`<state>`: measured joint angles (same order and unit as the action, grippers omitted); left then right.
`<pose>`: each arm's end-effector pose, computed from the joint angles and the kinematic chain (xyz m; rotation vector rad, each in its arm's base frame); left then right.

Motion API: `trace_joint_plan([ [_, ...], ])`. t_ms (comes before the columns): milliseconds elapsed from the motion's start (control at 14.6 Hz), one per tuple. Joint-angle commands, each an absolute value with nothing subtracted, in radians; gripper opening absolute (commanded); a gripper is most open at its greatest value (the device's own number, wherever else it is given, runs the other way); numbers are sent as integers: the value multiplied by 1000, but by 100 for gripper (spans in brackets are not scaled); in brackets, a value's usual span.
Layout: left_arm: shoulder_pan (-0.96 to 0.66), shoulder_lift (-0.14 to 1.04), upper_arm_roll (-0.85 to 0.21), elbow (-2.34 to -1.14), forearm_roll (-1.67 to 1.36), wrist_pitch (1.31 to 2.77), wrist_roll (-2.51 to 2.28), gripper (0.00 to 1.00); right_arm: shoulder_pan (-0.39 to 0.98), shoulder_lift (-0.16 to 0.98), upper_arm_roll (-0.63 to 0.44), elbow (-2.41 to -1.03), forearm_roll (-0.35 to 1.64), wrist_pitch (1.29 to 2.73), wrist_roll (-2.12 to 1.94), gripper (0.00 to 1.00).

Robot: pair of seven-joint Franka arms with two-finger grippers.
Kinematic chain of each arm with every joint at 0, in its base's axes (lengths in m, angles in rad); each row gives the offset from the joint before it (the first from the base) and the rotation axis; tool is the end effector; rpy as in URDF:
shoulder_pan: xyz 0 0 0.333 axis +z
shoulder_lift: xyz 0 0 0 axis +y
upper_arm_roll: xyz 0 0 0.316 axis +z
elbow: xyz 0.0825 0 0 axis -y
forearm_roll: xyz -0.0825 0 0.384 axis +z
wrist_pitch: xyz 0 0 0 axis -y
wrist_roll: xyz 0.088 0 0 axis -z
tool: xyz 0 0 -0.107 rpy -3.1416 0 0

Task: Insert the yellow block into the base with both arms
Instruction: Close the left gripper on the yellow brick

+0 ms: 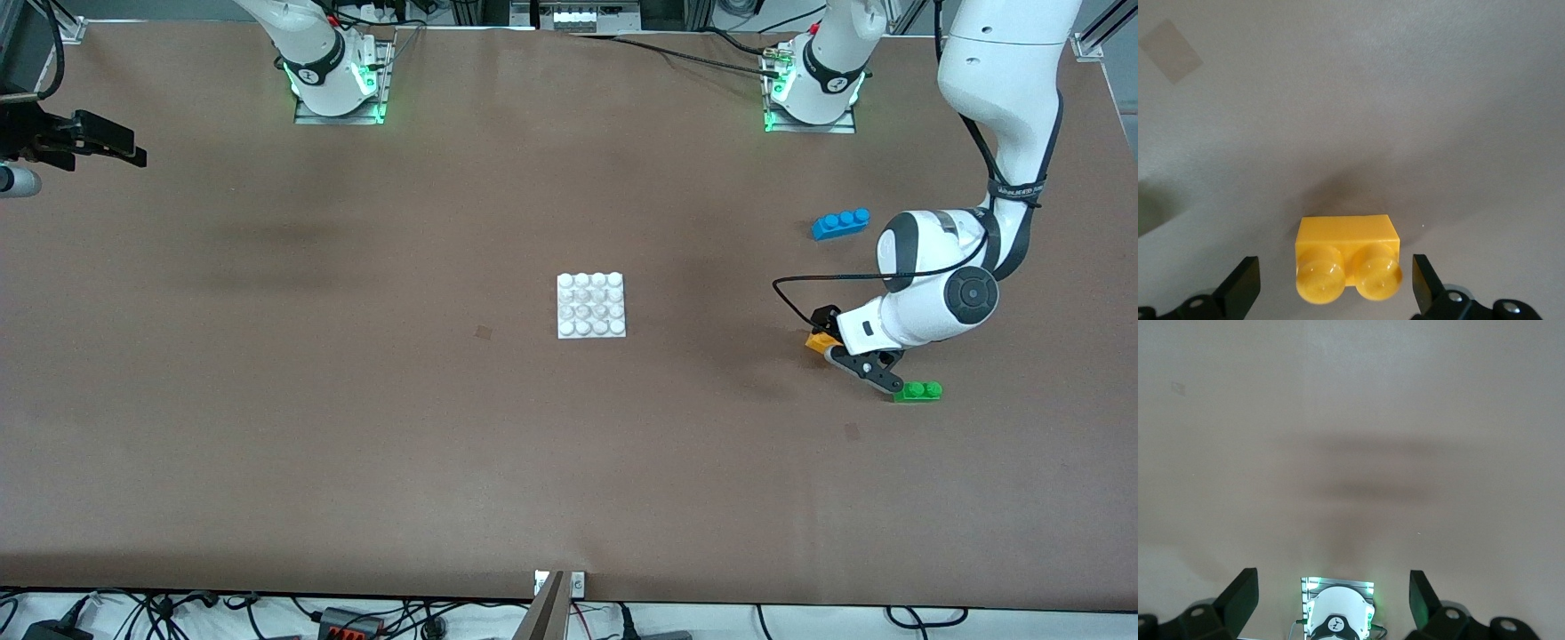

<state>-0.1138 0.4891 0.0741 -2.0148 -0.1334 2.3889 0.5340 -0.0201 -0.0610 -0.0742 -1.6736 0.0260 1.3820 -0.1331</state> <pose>0.5910 -0.0251 0.1981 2.9749 -0.7246 -0.1477 0.5094 -0.0461 0.5955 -3.0650 -0.0634 0.3477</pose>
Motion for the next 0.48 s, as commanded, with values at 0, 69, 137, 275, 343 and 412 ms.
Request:
trace_joint_plan([
  [0,-115,494,72,-2031,-161,2421,540,100,-15,-55,-77,-1658,32,1362,-137,100],
  [69,-115,494,72,-2029,-161,2421,538,100,-15,-55,-77,-1658,35,1362,-137,100],
  [137,-118,494,72,-2029,-163,2422,535,100,-15,-54,-77,-1658,35,1362,-137,100],
  [275,-120,494,64,-2029,-163,2424,520,100,-15,-54,-77,-1658,35,1362,-135,100],
  [343,-118,495,61,-2029,-163,2424,520,100,-15,-54,-77,-1658,35,1361,-138,100],
  [412,-118,495,61,-2031,-163,2424,519,100,-15,-54,-78,-1658,35,1362,-140,100],
])
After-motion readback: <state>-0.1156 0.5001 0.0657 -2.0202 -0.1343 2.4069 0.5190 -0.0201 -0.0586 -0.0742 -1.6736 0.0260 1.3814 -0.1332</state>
